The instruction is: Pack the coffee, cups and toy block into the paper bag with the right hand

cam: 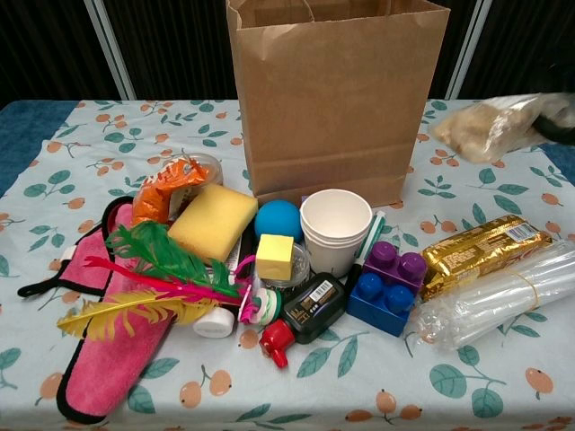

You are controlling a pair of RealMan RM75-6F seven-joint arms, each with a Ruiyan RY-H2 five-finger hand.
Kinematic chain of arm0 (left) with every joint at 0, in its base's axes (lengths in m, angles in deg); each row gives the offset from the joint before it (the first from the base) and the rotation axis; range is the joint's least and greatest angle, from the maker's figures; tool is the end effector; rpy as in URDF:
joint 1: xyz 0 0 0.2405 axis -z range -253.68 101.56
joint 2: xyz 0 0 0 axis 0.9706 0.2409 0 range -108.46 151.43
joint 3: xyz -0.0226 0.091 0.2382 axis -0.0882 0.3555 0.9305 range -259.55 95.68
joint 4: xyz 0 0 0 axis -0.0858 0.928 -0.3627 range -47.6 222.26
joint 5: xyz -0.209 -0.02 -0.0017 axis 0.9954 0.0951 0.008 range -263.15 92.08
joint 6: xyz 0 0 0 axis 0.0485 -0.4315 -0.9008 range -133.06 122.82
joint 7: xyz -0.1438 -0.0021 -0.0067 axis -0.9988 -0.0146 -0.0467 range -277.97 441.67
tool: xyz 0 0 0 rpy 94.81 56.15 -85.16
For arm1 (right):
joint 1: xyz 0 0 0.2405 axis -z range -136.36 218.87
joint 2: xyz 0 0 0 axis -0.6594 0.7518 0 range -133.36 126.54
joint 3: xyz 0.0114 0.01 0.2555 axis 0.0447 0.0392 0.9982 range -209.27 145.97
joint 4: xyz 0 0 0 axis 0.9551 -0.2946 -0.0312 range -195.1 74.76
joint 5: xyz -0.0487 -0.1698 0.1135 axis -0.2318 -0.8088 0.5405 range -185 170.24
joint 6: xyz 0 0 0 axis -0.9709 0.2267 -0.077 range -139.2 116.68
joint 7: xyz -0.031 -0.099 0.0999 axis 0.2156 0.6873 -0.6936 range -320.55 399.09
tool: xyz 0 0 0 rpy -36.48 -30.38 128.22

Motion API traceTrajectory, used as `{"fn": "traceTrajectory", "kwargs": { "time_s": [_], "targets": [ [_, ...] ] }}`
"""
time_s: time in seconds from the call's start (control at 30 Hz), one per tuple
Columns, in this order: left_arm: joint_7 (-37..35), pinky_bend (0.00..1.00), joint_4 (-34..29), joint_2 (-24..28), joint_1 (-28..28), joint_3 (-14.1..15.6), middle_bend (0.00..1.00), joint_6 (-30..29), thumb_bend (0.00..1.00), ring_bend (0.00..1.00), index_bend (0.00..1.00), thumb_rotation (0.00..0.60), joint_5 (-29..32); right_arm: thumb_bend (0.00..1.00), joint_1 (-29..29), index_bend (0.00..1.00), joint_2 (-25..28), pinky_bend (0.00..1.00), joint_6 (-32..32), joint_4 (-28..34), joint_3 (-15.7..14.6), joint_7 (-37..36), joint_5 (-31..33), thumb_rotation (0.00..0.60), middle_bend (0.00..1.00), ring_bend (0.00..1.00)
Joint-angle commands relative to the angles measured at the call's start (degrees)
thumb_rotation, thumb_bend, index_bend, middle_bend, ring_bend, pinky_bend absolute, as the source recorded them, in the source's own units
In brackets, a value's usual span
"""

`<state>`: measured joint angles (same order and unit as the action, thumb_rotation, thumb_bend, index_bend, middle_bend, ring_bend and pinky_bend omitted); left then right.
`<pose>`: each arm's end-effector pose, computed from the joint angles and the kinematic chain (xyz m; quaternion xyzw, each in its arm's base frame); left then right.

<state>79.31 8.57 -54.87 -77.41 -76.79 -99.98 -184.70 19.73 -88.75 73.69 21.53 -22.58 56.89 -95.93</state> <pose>-0.3168 0.1158 0.1003 -0.6319 -0.3723 -0.4216 0.5332 -0.2205 -0.2764 0.0703 0.6383 -0.2324 0.4690 0.5645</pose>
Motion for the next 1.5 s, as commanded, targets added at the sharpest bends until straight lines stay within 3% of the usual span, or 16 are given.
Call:
{"fn": "traceTrajectory", "kwargs": {
  "time_s": [0.03, 0.2, 0.33, 0.43, 0.57, 0.77, 1.2, 1.3, 1.5],
  "targets": [
    [0.1, 0.24, -0.1, 0.0, 0.0, 0.1, 0.19, -0.1, 0.15, 0.13, 0.18, 0.6, -0.1, 0.37, 3.1, 0.79, 7.2, 0.33, 6.5, 8.7, 0.1, -0.5, -4.9, 0.6, 0.66, 0.54],
    [0.3, 0.24, -0.2, 0.0, -0.1, 0.0, 0.19, -0.3, 0.15, 0.13, 0.18, 0.6, -0.2, 0.37, 2.8, 0.79, 15.0, 0.33, 9.5, 21.6, 3.9, 4.1, -8.8, 0.6, 0.66, 0.54],
    [0.4, 0.24, 0.0, -0.1, -0.1, 0.1, 0.19, -0.1, 0.15, 0.13, 0.18, 0.6, -0.2, 0.37, -0.1, 0.79, 18.1, 0.33, 6.3, 29.8, 7.9, 11.4, -8.8, 0.6, 0.66, 0.54],
    [0.2, 0.24, 0.1, -0.1, -0.1, 0.1, 0.19, 0.0, 0.15, 0.13, 0.18, 0.6, 0.0, 0.37, -3.7, 0.79, 17.7, 0.33, 2.3, 33.9, 12.0, 17.7, -5.0, 0.6, 0.66, 0.54],
    [-0.2, 0.24, 0.2, -0.1, -0.1, -0.2, 0.19, 0.0, 0.15, 0.13, 0.18, 0.6, 0.4, 0.37, -9.6, 0.79, 14.1, 0.33, -1.9, 34.7, 17.2, 25.1, 2.6, 0.6, 0.66, 0.54],
    [-0.2, 0.24, 0.3, -0.1, 0.0, -0.1, 0.19, -0.1, 0.15, 0.13, 0.18, 0.6, 0.1, 0.37, -17.6, 0.79, 6.4, 0.33, -4.3, 29.4, 21.5, 33.2, 12.6, 0.6, 0.66, 0.54],
    [-1.6, 0.24, 0.5, 0.3, -0.2, -0.4, 0.19, -0.6, 0.15, 0.13, 0.18, 0.6, 0.6, 0.37, -25.7, 0.79, -7.1, 0.33, -4.4, 16.2, 18.0, 38.0, 19.6, 0.6, 0.66, 0.54],
    [-1.6, 0.24, 0.5, 0.3, -0.1, -0.3, 0.19, -0.3, 0.15, 0.13, 0.18, 0.6, 0.5, 0.32, -26.3, 0.77, -8.6, 0.32, -4.8, 14.7, 17.2, 38.6, 21.4, 0.6, 0.64, 0.53],
    [-1.8, 0.24, 0.5, 0.4, -0.1, -0.3, 0.19, -0.3, 0.15, 0.13, 0.18, 0.6, 0.7, 0.08, -26.6, 0.49, -7.9, 0.15, -6.3, 15.8, 16.3, 37.9, 23.6, 0.6, 0.48, 0.29]
  ]
}}
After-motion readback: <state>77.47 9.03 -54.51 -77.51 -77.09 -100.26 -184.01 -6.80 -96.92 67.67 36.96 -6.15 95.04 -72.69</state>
